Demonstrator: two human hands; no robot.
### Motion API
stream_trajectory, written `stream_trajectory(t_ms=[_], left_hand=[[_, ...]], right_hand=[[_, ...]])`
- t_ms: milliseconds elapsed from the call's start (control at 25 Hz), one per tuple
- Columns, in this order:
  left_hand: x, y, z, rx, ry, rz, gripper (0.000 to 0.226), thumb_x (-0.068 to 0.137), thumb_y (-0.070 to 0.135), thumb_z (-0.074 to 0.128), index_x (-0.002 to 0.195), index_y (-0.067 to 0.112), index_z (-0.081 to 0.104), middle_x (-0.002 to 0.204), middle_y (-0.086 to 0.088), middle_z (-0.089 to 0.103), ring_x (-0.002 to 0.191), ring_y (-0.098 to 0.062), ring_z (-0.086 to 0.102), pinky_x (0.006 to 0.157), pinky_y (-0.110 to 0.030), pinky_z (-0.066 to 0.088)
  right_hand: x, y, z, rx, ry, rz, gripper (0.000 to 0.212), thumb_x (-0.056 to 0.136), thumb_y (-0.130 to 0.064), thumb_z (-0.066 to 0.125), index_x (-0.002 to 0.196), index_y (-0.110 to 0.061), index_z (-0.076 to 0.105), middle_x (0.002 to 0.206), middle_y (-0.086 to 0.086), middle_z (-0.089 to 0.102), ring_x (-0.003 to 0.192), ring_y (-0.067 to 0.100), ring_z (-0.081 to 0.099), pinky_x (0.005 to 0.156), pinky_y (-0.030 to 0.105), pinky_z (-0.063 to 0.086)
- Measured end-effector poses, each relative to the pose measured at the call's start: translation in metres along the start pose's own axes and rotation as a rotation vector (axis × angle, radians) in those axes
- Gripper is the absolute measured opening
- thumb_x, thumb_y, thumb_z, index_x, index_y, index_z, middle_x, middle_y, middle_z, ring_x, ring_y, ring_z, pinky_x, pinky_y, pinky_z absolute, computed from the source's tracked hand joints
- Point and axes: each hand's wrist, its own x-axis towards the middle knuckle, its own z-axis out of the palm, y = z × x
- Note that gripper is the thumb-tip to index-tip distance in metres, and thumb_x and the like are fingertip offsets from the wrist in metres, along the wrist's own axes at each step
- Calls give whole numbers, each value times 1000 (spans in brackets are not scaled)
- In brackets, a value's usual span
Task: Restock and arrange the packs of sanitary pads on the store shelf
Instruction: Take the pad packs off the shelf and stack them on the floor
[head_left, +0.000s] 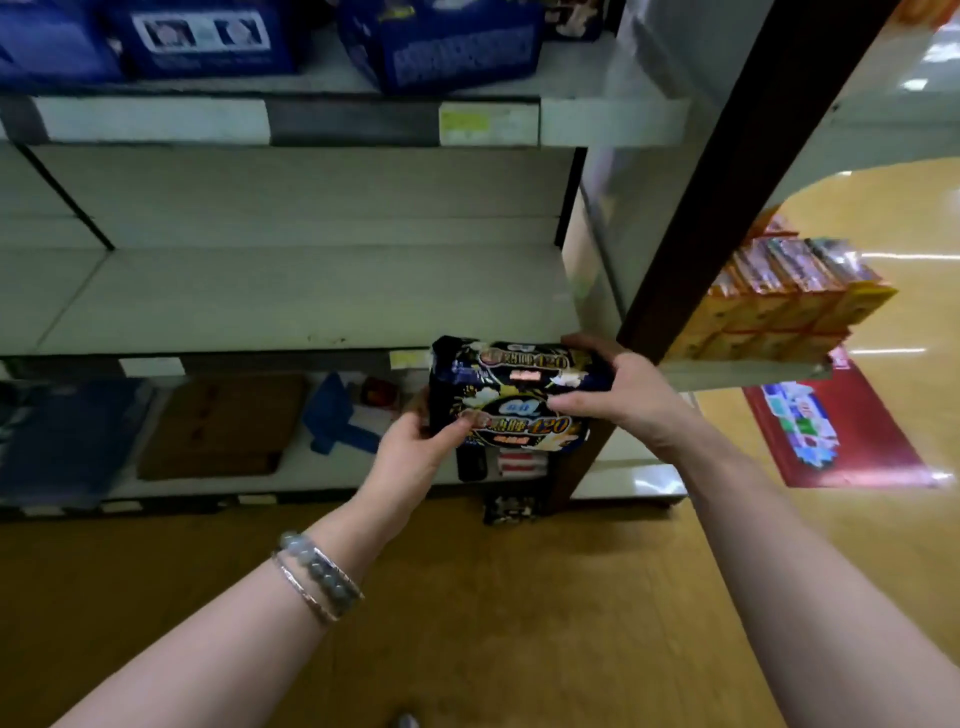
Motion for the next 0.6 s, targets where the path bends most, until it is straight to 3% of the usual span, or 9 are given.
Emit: stream_trajectory(t_ms=[80, 200, 280, 440, 600], left_hand=[[14, -45, 23, 48, -23, -44, 41, 87, 35, 61, 125, 25, 48, 109, 12, 54, 100, -6, 48, 83, -18, 38], [46, -117, 54, 193, -10, -81, 62, 76, 48, 67, 130, 25, 45, 125, 3, 52, 110, -16, 54, 97, -32, 44], [63, -161, 68, 182, 3, -134, 73, 72, 49, 71, 133, 17, 45, 130, 0, 46, 122, -23, 47, 104, -31, 38], [103, -253, 95, 181, -18, -256, 50, 83, 18, 67, 128, 8, 47, 124, -3, 42, 119, -24, 48, 91, -22, 39], [145, -347, 115, 84, -59, -392, 48, 80, 18, 70, 124, 19, 49, 122, -6, 58, 111, -28, 56, 98, -43, 46]], right_hand=[[10, 50, 0, -103, -19, 19, 63, 66, -3, 80, 120, -22, 53, 111, -1, 62, 102, 13, 60, 88, 25, 52], [29, 128, 5, -242, -71, 62, 61, 71, -8, 78, 123, -21, 52, 106, -8, 59, 102, 10, 56, 77, 12, 49], [42, 179, 12, -268, -95, 66, 59, 71, -9, 78, 123, -20, 52, 109, -7, 59, 105, 11, 56, 81, 17, 50], [73, 288, 34, -395, -103, 57, 60, 69, -7, 79, 122, -16, 53, 117, -1, 55, 109, 13, 53, 88, 24, 49], [105, 399, 59, -491, -96, 135, 65, 71, -10, 77, 129, -17, 48, 128, 1, 48, 119, 18, 48, 97, 32, 48]])
